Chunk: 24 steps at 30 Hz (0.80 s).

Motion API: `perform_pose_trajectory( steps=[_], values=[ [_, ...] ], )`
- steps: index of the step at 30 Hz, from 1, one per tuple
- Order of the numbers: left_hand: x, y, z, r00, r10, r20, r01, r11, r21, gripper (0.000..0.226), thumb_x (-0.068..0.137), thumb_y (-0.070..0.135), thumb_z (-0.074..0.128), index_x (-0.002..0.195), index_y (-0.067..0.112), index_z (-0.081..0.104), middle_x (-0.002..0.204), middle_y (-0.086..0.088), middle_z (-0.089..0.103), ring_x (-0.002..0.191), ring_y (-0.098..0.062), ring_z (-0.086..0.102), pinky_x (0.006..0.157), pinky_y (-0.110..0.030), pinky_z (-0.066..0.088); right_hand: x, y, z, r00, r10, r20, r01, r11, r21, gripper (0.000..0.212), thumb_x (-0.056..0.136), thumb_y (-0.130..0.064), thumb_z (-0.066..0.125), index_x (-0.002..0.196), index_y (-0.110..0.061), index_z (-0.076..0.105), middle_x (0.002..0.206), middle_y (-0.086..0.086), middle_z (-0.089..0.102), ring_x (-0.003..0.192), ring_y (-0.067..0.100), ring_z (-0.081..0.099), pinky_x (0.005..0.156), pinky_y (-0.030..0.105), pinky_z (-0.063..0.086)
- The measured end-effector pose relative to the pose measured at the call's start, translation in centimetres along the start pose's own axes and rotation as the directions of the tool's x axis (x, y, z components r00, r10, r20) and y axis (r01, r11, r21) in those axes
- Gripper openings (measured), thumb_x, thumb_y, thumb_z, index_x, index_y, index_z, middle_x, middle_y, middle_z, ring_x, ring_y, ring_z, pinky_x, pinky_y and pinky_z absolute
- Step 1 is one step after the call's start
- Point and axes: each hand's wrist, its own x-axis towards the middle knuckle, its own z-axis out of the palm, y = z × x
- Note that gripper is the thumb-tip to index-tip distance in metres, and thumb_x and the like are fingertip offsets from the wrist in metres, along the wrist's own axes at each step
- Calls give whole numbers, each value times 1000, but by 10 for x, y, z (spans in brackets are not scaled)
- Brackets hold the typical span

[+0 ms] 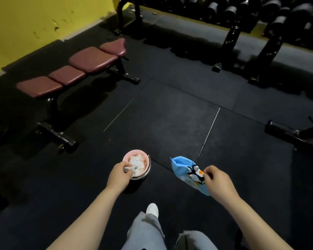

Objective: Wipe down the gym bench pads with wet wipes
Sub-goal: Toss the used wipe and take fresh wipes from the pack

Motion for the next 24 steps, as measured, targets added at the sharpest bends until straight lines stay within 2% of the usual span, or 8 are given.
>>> perform_pose_trajectory(
  steps=[4, 6, 7, 9, 16, 19, 21, 24],
  values=[
    [66, 18, 4, 999, -24, 33, 23, 999, 38, 18, 84, 12, 57, 97, 23, 65, 109, -5, 67, 88, -18, 61, 62, -27, 43, 38, -13, -4, 999, 16, -50, -15, 999, 28, 13, 93, -19, 53, 83, -28, 57, 83, -9, 63, 74, 7, 56, 58, 26, 41],
    [96, 22, 8, 997, -47, 59, 40, 993, 115, 31, 85, 12, 55, 113, 20, 66, 122, -8, 62, 104, -26, 60, 79, -32, 49, 55, -15, -3, 997, 25, -67, -23, 999, 35, 14, 92, -19, 54, 82, -27, 57, 81, -11, 63, 72, 4, 54, 55, 22, 37],
    [109, 24, 10, 996, -61, 66, 47, 982, 184, 38, 86, 14, 56, 123, 20, 64, 129, -10, 58, 115, -31, 55, 92, -34, 47, 62, -16, -3, 997, 35, -70, -32, 998, 45, 14, 92, -19, 54, 82, -27, 57, 81, -12, 62, 72, 3, 54, 54, 20, 36],
    [127, 27, 12, 996, -66, 66, 46, 959, 281, 44, 87, 17, 61, 131, 18, 61, 135, -11, 57, 125, -34, 49, 102, -34, 37, 74, -17, -3, 995, 55, -78, -51, 997, 58, 14, 93, -20, 53, 82, -29, 56, 80, -13, 60, 72, 2, 54, 52, 20, 35],
    [134, 56, 12, 980, -78, 181, 43, 981, 189, 44, 88, 17, 59, 132, 22, 58, 136, -6, 54, 127, -29, 46, 100, -37, 41, 80, -20, -21, 986, 124, -108, -110, 986, 127, 15, 93, -22, 53, 80, -29, 55, 79, -13, 60, 72, 5, 55, 52, 21, 36],
    [120, 80, 20, 958, -26, 285, -8, 993, 117, 35, 89, 15, 59, 122, 26, 61, 125, 2, 60, 115, -20, 55, 91, -32, 43, 77, -17, -35, 981, 154, -116, -134, 977, 164, 16, 93, -21, 52, 79, -30, 55, 80, -13, 61, 73, 5, 56, 54, 22, 37],
    [112, 98, 29, 939, 25, 342, -65, 992, 107, 36, 90, 18, 59, 125, 24, 61, 122, 6, 61, 115, -16, 57, 96, -31, 44, 75, -14, -44, 978, 168, -121, -145, 972, 185, 17, 93, -21, 52, 79, -30, 55, 81, -13, 61, 74, 5, 56, 54, 21, 38],
    [98, 130, 48, 904, 74, 421, -113, 991, 69, 37, 94, 23, 60, 131, 24, 58, 122, 7, 62, 106, -4, 58, 88, -19, 43, 68, -5, -56, 973, 182, -139, -149, 965, 216, 17, 93, -20, 52, 80, -30, 55, 82, -12, 61, 75, 6, 56, 57, 22, 40]
  ],
)
